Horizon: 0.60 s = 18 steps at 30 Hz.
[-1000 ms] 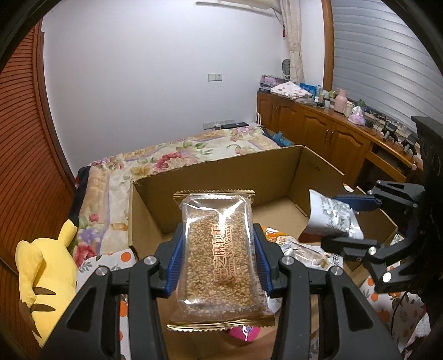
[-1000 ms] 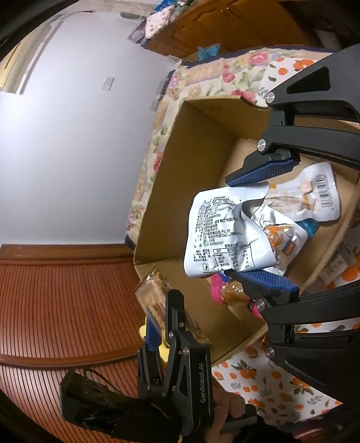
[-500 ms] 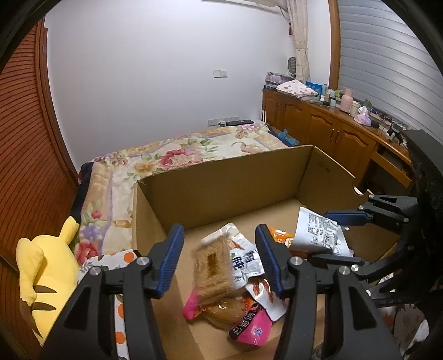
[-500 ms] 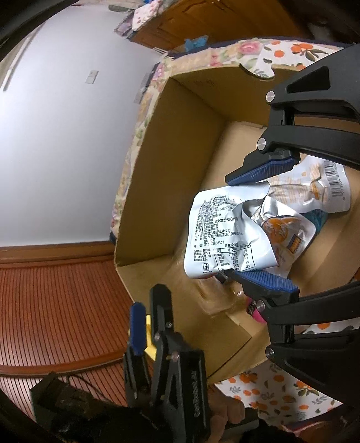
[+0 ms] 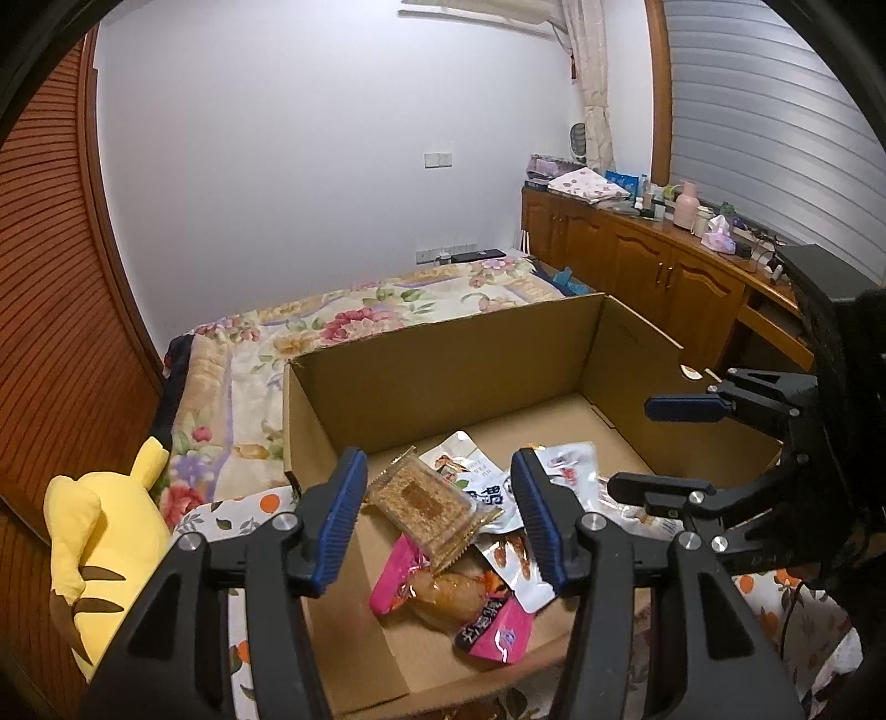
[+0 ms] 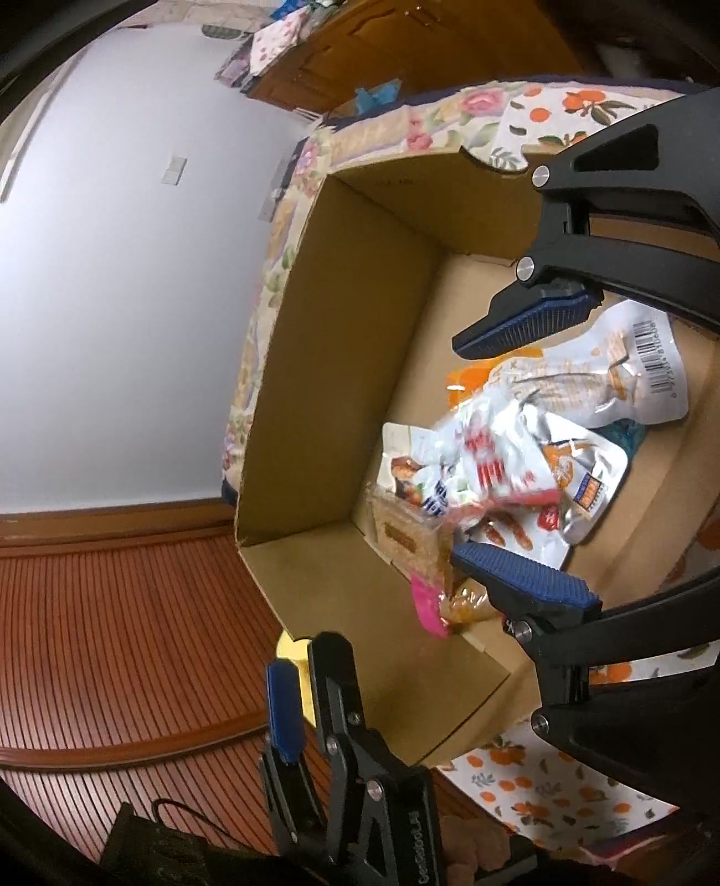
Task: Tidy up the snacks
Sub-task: 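Move both tools back to the table toward the last two snacks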
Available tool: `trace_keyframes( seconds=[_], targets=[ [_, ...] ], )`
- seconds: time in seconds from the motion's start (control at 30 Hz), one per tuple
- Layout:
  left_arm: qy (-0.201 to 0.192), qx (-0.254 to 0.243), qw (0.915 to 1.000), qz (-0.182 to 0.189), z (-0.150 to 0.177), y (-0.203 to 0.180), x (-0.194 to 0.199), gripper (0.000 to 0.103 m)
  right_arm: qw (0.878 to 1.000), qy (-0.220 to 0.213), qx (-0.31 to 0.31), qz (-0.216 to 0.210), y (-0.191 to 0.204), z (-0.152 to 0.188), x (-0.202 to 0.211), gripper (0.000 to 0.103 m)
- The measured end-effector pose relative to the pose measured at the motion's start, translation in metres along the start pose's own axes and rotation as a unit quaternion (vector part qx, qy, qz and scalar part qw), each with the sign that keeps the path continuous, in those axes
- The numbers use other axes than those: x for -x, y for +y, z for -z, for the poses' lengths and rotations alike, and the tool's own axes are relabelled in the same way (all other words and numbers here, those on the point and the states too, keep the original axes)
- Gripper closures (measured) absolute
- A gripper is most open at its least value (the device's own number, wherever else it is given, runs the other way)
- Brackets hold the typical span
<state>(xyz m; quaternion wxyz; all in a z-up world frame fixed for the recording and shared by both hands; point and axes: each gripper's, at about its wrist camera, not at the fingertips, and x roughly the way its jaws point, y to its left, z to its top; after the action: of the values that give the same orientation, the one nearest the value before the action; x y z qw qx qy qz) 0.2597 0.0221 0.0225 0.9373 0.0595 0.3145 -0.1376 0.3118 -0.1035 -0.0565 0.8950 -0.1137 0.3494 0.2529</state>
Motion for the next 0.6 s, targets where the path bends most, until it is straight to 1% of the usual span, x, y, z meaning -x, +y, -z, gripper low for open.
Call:
trace_keyframes(
  seconds=[0.13,0.27,0.6],
  targets=[
    [-0.007,-0.001,1.0,0.001,0.004,-0.003,0.014,0.048,1.0,-0.004,-0.003,0.004,0.002,0.003,0.009,0.032],
    [-0.012,-0.003,0.9999,0.001,0.01,-0.005,0.029,0.047,1.0,-0.012,-0.006,-0.004,0.005,0.009,0.024,0.032],
    [-0.018,-0.005,0.9998,0.003,0.035,-0.011,0.064,0.046,0.999,-0.027,0.006,-0.019,0.028,0.031,0.066,0.032]
  ],
)
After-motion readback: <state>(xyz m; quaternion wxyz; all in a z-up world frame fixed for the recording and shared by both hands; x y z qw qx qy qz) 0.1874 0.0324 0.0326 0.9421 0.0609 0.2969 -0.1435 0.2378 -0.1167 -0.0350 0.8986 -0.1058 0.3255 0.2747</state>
